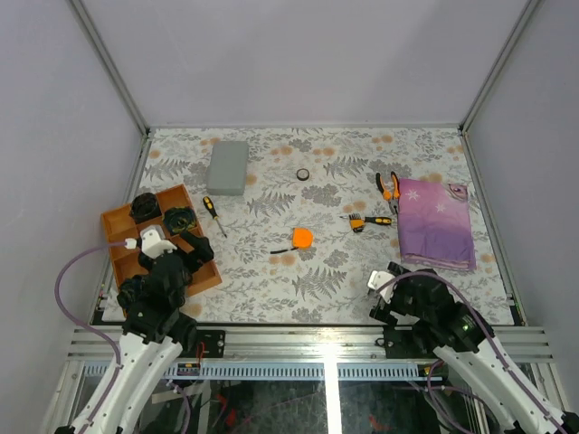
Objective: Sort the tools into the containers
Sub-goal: Adjust the storage box at the center of the board.
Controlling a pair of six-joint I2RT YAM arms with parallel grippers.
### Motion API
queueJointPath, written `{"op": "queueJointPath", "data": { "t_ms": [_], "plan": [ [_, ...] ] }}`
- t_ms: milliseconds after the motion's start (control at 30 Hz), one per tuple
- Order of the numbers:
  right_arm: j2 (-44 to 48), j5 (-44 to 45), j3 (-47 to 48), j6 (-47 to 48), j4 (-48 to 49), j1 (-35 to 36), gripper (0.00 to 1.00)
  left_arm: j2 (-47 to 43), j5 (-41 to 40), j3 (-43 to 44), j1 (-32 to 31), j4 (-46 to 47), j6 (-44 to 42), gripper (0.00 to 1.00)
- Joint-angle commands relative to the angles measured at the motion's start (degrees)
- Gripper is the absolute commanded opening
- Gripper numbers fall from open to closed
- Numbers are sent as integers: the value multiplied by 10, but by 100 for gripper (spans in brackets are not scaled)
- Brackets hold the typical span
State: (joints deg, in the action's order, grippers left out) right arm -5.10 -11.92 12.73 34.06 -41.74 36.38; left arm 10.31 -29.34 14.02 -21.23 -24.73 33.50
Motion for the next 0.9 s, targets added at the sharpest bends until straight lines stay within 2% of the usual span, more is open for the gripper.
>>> {"op": "queueJointPath", "data": {
  "t_ms": [0, 267, 467, 633, 867],
  "plan": [
    [-45, 99, 66, -147, 13, -1, 99, 59, 68, 92, 32, -46, -19, 100],
    [-172, 233, 171, -371, 21, -1, 99, 179, 187, 258, 93, -116, -53, 100],
    [-324, 296, 264, -513, 21, -2, 99, 240, 251, 335, 123, -144, -72, 100],
    [-465, 285, 323, -565, 53, -2, 99, 267, 319, 369, 136, -148, -92, 100],
    [-633, 272, 406, -585, 86, -3, 99, 309, 341, 388, 144, -141, -81, 100]
  ]
}}
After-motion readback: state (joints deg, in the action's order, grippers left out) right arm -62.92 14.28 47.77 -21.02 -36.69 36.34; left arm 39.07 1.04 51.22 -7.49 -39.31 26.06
